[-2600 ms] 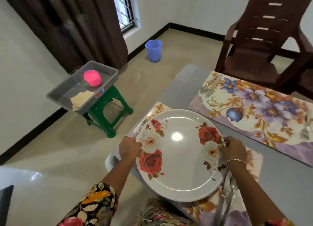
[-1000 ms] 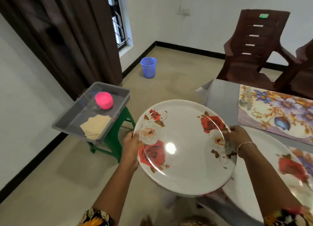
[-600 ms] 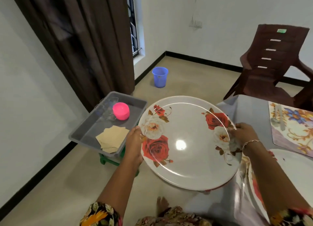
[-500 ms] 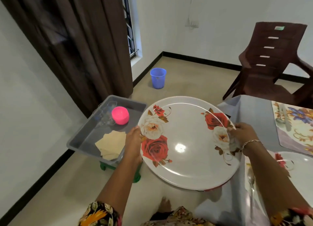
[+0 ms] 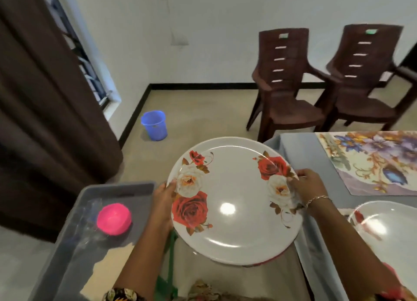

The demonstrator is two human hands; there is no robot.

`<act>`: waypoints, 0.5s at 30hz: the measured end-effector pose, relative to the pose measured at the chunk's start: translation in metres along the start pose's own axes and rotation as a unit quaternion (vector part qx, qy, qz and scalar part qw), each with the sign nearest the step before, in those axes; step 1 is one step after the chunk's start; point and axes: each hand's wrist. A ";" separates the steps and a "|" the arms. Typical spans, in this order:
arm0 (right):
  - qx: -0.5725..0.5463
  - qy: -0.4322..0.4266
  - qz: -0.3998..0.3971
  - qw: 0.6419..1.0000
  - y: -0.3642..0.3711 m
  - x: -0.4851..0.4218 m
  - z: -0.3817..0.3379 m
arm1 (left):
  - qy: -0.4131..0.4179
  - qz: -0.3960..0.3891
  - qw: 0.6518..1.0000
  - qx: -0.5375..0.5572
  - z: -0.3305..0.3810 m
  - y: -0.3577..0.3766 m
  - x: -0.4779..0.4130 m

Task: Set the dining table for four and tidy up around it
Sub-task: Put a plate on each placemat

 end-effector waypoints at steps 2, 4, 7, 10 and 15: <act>-0.018 0.015 0.019 1.000 -0.004 -0.007 -0.005 | 0.003 -0.026 1.000 -0.009 0.011 0.009 -0.025; -0.029 0.035 0.039 0.998 -0.007 -0.018 -0.009 | 0.001 -0.046 0.999 -0.017 0.017 0.017 -0.050; -0.042 0.062 0.080 0.994 -0.010 -0.045 -0.014 | -0.009 -0.084 0.996 -0.019 0.028 0.027 -0.097; -0.052 0.094 0.112 0.988 -0.011 -0.080 -0.022 | -0.022 -0.124 0.992 -0.018 0.042 0.039 -0.154; -0.060 0.118 0.163 0.978 -0.010 -0.151 -0.045 | -0.012 -0.182 0.982 -0.059 0.085 0.064 -0.255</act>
Point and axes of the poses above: each hand's wrist, its own x-axis away from the middle knuckle, its own y-axis out of the palm, z = x × y, and after that the axes turned 15 degrees about -z, right-handed
